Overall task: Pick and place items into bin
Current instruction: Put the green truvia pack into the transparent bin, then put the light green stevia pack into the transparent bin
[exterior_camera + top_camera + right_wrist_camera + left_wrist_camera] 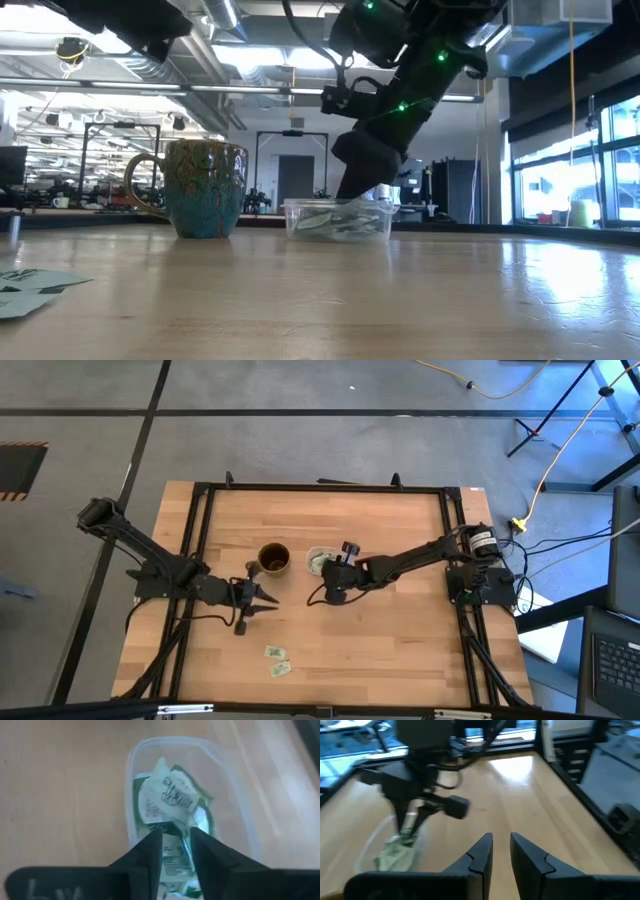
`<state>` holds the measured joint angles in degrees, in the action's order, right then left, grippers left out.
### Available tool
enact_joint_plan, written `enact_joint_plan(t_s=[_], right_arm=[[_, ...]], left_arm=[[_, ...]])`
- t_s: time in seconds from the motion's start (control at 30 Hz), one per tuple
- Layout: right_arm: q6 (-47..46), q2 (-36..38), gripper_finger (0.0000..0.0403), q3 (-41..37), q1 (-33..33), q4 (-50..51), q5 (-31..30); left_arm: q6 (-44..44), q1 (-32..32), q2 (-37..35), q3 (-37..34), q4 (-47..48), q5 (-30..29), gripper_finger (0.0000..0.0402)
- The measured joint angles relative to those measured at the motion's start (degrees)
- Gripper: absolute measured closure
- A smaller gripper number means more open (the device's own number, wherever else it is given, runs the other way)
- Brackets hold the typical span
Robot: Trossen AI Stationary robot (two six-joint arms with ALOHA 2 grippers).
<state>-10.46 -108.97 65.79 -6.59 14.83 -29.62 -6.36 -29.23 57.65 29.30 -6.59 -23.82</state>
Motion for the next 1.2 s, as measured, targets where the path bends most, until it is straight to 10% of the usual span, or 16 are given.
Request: enact_joint_plan(t_s=[0.57,1.2], right_arm=[[-3.8,0.2,0.0262,9.8,-10.2,9.3,-3.7],[-11.6,20.6,0.0262,-11.6,-19.2,-11.2,-3.3]], left_arm=[[-11.5,-5.5,17.0,0.1,1.3,10.7,0.0341],[-17.0,-13.3,37.3,7.9,1.8,8.9,0.0341]])
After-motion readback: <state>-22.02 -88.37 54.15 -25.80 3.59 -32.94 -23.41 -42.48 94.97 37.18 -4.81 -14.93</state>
